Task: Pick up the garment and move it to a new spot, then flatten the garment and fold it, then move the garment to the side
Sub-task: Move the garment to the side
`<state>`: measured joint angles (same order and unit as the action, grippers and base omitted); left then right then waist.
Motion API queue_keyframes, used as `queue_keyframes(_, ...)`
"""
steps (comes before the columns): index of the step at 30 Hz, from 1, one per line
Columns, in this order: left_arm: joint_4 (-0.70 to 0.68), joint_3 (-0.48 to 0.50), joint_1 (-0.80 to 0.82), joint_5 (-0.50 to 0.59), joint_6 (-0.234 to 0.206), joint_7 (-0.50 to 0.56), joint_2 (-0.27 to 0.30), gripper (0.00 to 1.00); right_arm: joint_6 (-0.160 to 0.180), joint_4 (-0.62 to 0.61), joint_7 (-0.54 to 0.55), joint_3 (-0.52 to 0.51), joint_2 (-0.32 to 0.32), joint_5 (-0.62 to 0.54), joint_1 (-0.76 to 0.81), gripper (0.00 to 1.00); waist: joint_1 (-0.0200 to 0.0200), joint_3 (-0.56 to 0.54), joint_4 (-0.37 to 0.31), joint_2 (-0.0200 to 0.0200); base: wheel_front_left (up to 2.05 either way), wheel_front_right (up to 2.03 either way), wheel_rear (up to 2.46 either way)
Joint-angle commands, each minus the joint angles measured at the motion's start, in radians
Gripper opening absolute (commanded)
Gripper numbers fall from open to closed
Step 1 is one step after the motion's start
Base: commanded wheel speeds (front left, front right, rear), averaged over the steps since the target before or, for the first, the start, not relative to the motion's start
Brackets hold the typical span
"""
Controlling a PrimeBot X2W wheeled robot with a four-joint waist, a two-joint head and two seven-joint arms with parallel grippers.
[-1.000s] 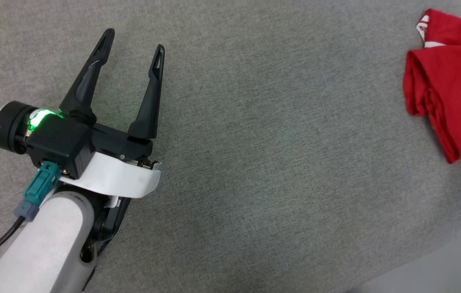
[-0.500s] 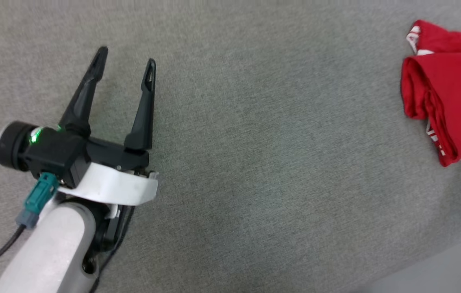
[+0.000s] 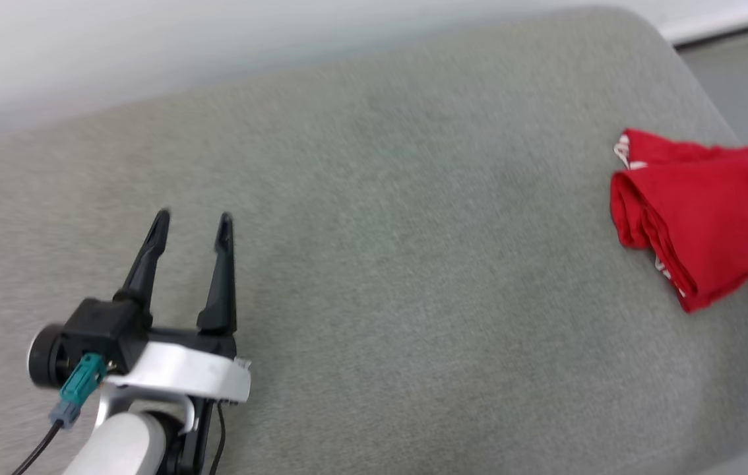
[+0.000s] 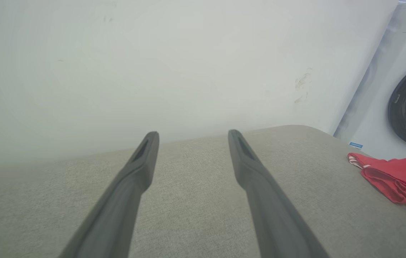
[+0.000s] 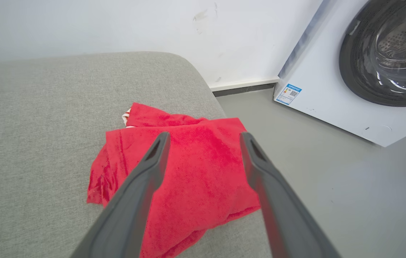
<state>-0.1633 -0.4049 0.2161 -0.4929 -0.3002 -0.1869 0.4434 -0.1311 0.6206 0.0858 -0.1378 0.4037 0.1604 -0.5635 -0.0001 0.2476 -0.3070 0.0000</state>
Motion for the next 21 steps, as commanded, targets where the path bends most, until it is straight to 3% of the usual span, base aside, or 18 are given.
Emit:
queue_keyframes(1,0.003,0.007,-0.022,-0.009,-0.007,-0.005,-0.001,1.00,0.001,-0.026,0.000,0.006,-0.012,0.020,0.037,1.00,0.0001,-0.067,0.047,0.0000,0.00,0.00,0.00)
queue_keyframes(15,0.031,0.037,-0.139,-0.055,-0.042,-0.027,-0.006,1.00,0.001,-0.272,-0.078,0.145,-0.098,0.078,0.235,1.00,0.0001,-0.163,0.198,0.0000,0.00,0.00,0.00)
queue_keyframes(20,0.038,0.041,-0.170,-0.062,-0.052,-0.024,0.002,1.00,0.001,-0.376,-0.121,0.127,-0.138,0.062,0.312,1.00,0.0001,-0.196,0.235,0.0000,0.00,0.00,0.00)
queue_keyframes(21,0.045,0.042,-0.192,-0.065,-0.053,-0.025,0.007,1.00,0.001,-0.451,-0.116,0.111,-0.167,0.045,0.375,1.00,0.0001,-0.215,0.243,0.0000,0.00,0.00,0.00)
